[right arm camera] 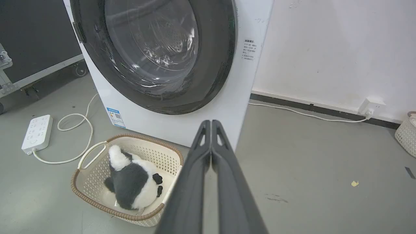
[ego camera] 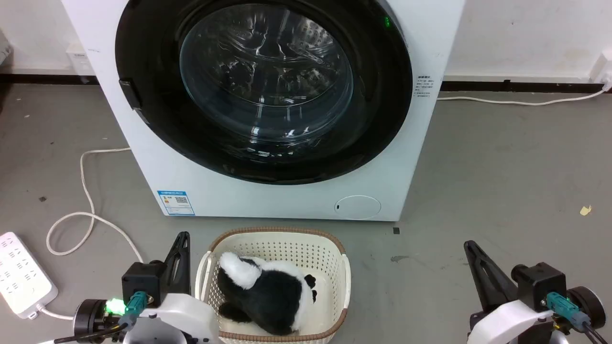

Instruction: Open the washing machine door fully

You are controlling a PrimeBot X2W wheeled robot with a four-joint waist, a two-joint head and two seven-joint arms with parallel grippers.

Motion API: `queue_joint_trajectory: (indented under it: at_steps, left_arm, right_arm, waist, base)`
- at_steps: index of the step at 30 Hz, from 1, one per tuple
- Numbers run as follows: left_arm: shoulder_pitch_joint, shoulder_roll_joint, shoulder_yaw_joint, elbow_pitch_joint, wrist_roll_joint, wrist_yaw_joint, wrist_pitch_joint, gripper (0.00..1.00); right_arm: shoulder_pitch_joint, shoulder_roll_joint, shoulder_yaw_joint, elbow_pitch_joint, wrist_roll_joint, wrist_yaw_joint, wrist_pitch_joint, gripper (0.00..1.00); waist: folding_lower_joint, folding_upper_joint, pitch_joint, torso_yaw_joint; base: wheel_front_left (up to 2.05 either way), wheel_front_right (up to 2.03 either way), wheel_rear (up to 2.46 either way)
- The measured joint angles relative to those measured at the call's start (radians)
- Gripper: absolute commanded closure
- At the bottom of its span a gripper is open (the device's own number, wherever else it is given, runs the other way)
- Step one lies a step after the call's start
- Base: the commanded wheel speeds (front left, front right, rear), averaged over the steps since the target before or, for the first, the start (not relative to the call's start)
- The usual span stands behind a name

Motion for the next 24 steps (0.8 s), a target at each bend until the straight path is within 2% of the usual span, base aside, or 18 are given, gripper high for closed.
queue_joint_trajectory:
  at_steps: [24]
  left_arm:
    - [0.000, 0.000, 0.000, 0.000, 0.000, 0.000, 0.000, 1.00]
  right_arm:
    - [0.000, 0.000, 0.000, 0.000, 0.000, 0.000, 0.000, 1.00]
  waist:
    - [0.0001, 0.0000, 0.000, 0.000]
  base:
    - [0.00, 0.00, 0.00]
